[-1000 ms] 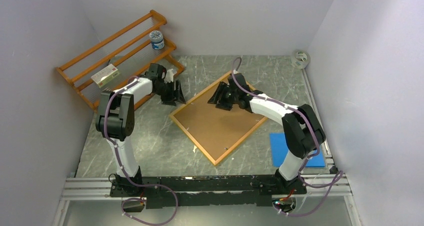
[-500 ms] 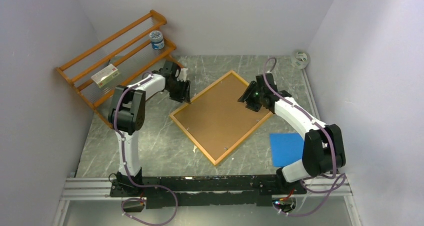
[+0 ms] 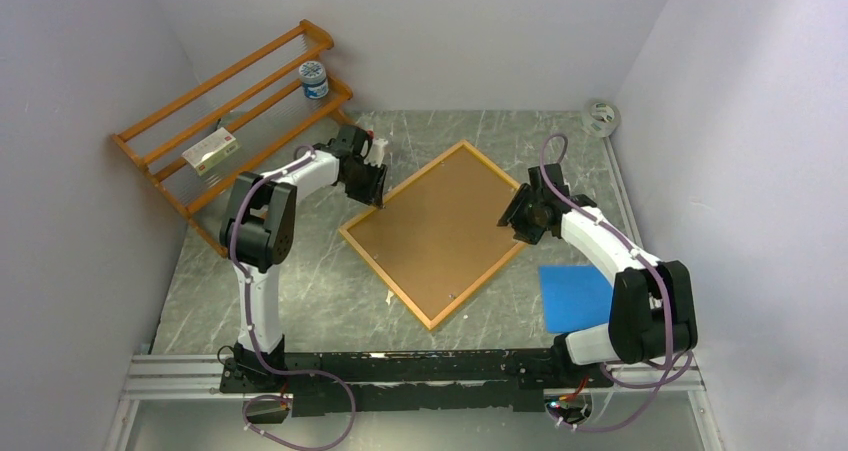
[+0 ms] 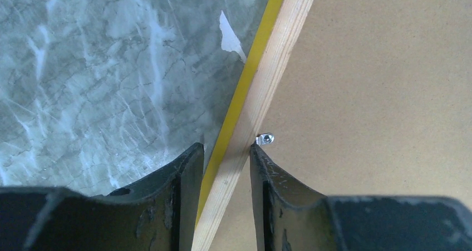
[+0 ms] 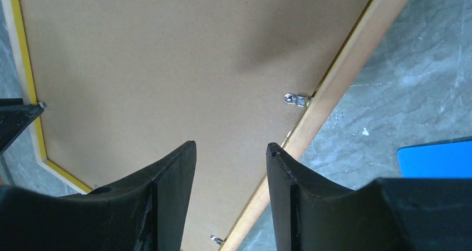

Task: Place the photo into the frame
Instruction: Adjust the photo frame at the center of the board.

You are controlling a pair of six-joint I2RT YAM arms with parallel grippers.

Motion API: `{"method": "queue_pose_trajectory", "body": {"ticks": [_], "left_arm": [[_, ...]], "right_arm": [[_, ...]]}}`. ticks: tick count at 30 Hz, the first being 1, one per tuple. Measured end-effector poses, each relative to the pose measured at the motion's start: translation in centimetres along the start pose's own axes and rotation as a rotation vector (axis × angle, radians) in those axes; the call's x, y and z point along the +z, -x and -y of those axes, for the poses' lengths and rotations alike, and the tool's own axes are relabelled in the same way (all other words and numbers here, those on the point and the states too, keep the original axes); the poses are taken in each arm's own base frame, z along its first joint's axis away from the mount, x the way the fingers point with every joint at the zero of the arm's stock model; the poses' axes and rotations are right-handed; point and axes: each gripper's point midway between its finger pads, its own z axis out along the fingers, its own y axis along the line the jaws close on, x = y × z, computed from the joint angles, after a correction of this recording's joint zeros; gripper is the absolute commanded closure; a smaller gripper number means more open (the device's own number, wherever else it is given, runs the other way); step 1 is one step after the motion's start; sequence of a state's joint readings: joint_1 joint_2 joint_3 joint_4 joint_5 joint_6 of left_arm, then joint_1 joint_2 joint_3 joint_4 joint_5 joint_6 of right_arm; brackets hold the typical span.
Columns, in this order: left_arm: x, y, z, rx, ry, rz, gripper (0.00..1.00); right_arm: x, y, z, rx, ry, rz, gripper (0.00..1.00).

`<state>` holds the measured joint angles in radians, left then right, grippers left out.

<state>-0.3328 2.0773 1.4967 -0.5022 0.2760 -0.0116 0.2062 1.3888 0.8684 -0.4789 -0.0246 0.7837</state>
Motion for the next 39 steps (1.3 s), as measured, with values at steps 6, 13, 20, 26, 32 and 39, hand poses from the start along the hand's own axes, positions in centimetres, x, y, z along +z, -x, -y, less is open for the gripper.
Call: {"method": "queue_pose_trajectory", "body": {"ticks": [6,13,20,26,32,39], "left_arm": [[0.0,0.0,0.1,0.011,0.020,0.012,0.54],[0.0,0.0,0.1,-0.079,0.062,0.056,0.66],[0.4,0.7,0.3,-0.137,0.059,0.101,0.63],[0.6,0.9,0.6,-0.171,0.024,0.120,0.62],[0.6,0.9,0.6,-0.181,0.004,0.127,0.66],[0.0,-0.1,0.7,-0.197,-0.012,0.157,0.68]], "right_arm": [[0.2,-0.3,0.9,-0.004,-0.018,-0.010,0.47],[0.8,-1.9,3.5,0.021,-0.078,-0.057,0.48],[1.4,-3.2,4.4,0.042,-0.111,-0.119,0.47],[2.8,-4.8,5.0,0.047,-0.135,-0.203,0.48],[3.2,-4.3,4.2,0.024,-0.102,-0.206,0.55],[3.8,-2.6,3.6,-0.038,-0.105,-0.188,0.58]]}}
